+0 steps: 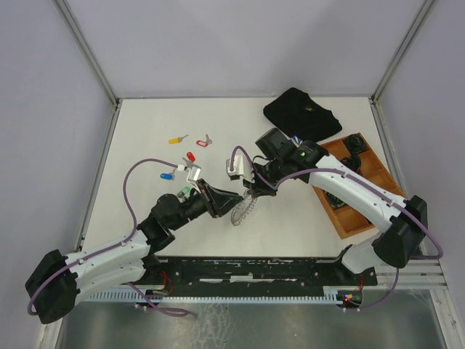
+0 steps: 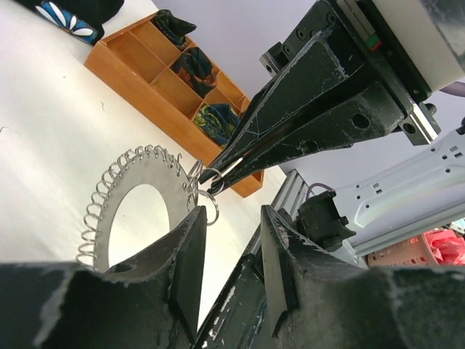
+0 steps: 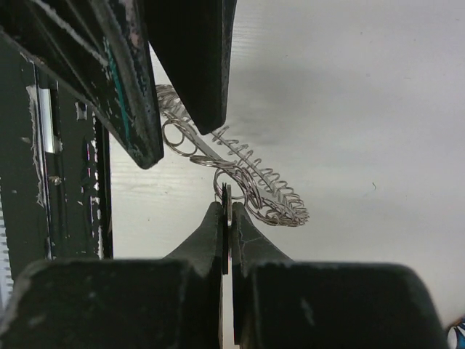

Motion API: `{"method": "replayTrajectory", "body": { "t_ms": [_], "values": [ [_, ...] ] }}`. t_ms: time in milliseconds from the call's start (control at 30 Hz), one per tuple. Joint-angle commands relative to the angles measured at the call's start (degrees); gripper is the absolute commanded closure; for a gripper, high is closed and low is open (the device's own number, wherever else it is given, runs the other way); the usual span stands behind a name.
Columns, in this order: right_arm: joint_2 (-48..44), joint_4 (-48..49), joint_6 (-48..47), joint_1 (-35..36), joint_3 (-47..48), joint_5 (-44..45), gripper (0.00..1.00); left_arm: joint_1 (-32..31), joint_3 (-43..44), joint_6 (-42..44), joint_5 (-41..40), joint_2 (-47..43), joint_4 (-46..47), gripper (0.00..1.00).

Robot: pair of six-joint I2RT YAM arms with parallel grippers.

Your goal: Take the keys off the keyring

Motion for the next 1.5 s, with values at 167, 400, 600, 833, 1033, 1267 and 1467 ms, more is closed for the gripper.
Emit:
{"method": "replayTrajectory", "body": {
  "t_ms": [167,400,600,833,1033,1267,1467],
  "values": [
    [1.3,4.0,6.3,-0.7,2.8,-2.2,1.00,-2.3,6.9,4.4,-4.1,3.0,-7.9,0.55],
    [1.6,4.5,8.0,-0.8,2.9,-2.2,1.00,-4.3,9.7,6.1,-8.7,5.0,-13.3,0.55],
    [1.5,4.7,8.4,-0.7,2.9,-1.8,1.00,-5.1,11.0,7.1,-11.6,5.3,-17.1,0.60],
    [1.4,4.6,8.3,-0.8,2.8,-2.0,1.00,-5.1,11.5,8.2,-12.3,5.1,-18.6,0.83],
    [1.4,4.5,8.3,-1.3,2.9,-1.5,1.00,-5.1,11.9,11.4,-12.6,4.2,-20.4,0.97],
    [1.3,4.6,10.4,-4.8,3.2,-1.8,1.00,-5.2,11.1,21.1,-13.4,1.4,-22.1,0.97],
    [5.6,0.8,11.8,-6.3,5.9,-4.0,1.00,-5.9,10.3,30.6,-13.3,0.3,-20.8,0.97]
  ]
}}
